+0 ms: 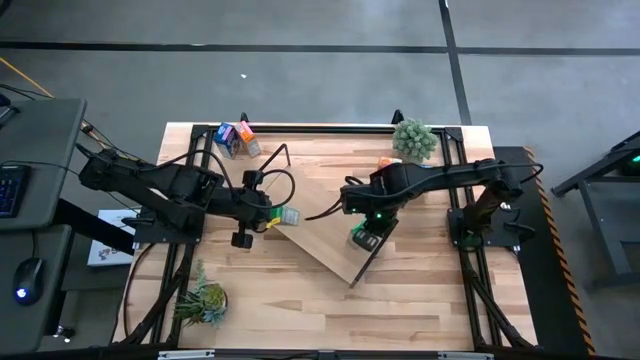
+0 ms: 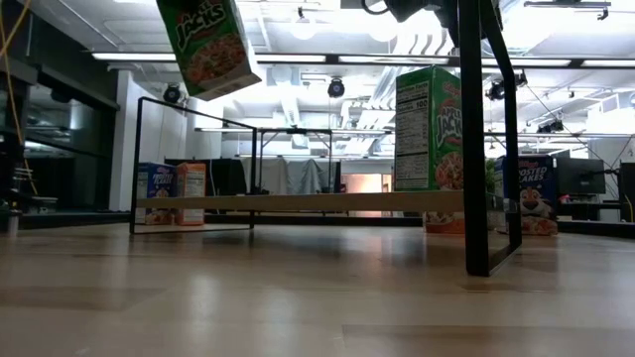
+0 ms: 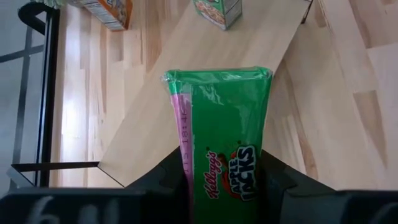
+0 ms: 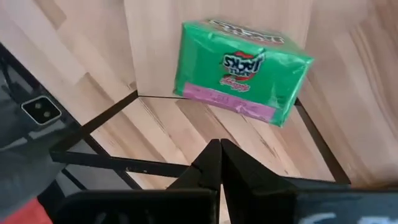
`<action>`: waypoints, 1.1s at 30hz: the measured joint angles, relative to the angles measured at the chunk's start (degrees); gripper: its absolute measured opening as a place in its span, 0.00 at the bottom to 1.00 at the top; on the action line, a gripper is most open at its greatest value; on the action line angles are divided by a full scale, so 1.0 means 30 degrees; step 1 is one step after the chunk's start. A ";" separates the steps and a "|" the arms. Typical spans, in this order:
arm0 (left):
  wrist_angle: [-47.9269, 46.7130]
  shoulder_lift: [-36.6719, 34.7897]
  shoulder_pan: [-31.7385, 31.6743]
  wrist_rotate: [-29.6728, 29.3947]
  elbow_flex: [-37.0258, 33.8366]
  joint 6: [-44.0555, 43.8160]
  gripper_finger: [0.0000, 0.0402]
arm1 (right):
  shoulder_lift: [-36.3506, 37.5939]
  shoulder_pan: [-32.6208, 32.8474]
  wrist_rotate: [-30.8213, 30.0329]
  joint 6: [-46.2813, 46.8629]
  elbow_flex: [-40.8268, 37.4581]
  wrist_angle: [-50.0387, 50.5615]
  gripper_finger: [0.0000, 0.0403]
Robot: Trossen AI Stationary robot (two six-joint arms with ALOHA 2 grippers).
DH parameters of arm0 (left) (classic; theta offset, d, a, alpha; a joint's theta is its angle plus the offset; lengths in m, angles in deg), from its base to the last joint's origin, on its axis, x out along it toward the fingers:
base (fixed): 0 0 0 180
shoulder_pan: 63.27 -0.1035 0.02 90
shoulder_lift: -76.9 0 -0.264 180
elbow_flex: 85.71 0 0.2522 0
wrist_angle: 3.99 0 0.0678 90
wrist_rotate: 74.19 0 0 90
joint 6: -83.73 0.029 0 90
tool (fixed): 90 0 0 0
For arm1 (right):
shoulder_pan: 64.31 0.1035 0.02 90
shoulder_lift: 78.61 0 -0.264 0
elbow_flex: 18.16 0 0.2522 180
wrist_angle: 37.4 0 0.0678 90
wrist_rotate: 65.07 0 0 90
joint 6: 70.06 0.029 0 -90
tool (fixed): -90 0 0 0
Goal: Stack cereal on shelf
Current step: Put the top green cereal box on the shelf
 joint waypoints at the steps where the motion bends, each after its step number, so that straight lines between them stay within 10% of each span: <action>1: 0.0000 0.0000 0.0000 0.0002 0.0000 0.0003 0.26 | 0.0000 0.0007 -0.0041 0.0242 0.0000 -0.0019 0.00; 33: 0.0000 0.0000 0.0000 -0.0017 0.0000 0.0000 0.26 | -0.1049 -0.0066 -0.1455 0.1920 -0.0029 0.1081 0.00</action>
